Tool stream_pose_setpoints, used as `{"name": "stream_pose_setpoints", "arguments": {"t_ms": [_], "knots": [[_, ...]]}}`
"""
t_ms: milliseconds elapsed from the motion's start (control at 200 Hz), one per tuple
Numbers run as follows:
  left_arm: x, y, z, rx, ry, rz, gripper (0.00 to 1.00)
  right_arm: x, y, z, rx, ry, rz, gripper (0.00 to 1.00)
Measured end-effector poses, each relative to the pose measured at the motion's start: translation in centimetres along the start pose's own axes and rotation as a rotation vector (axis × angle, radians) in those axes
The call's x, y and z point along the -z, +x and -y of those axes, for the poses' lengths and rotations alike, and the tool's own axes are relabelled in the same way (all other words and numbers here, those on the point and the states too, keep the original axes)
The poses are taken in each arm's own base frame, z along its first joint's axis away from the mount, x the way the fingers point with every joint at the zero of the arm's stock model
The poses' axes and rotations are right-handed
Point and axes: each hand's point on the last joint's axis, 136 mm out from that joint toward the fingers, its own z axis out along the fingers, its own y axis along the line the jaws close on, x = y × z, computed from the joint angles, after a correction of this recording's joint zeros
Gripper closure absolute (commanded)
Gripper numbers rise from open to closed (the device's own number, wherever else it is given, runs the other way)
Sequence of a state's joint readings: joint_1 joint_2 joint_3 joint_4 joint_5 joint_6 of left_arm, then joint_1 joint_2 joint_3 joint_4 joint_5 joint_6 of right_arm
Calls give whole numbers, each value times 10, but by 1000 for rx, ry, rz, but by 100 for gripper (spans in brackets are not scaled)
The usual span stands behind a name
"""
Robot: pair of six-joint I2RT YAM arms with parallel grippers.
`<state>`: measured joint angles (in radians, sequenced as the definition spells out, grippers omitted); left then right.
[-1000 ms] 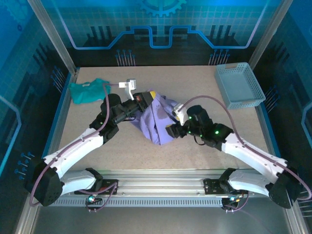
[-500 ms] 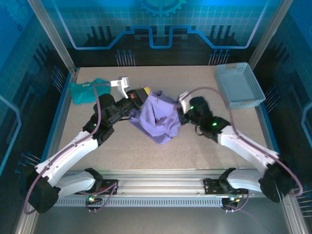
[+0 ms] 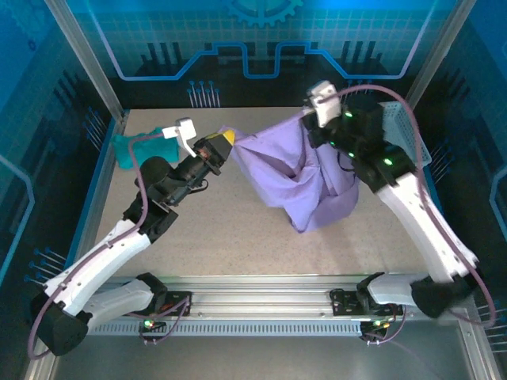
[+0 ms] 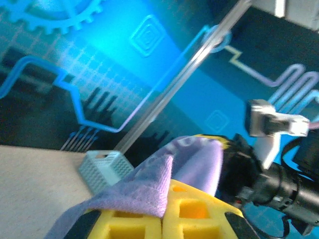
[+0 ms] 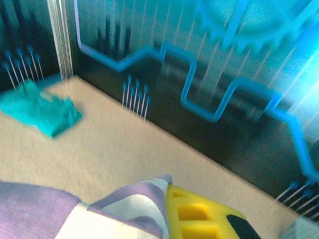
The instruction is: Fold the inside-out t-shirt
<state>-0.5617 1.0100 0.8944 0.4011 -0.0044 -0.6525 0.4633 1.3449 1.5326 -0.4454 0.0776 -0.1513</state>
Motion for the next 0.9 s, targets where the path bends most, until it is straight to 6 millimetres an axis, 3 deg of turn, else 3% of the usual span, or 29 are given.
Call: {"name": "stream_pose_setpoints", "arguments": {"t_ms": [70,75,150,235,310,390,585,755,900], "knots": [[-3,12,-24,2,-65,-17,100,-41,46,-4,-12,-5,-151,89],[-3,13,-25,2,-70,-18,100,-48,58,-5,-16,-5,-188,89],[-6,26,-52,8,-138,-47,100,-68,111,-10,-31,5,-337,89],[-7,39,-69,15,-182,-80,100,-69,162,-16,-52,11,-470,87],[-6,47,-75,22,-192,-100,100,-63,182,-23,-65,9,-510,82],[-6,51,-77,33,-192,-113,100,-53,195,-36,-49,-10,-513,76],[-4,58,-76,42,-179,-140,100,-31,182,-109,27,-191,-339,61],[-1,63,-79,45,-186,-158,100,-35,170,-116,67,-141,-253,57],[0,63,-77,45,-178,-161,100,-33,171,-128,100,-161,-210,35]]}}
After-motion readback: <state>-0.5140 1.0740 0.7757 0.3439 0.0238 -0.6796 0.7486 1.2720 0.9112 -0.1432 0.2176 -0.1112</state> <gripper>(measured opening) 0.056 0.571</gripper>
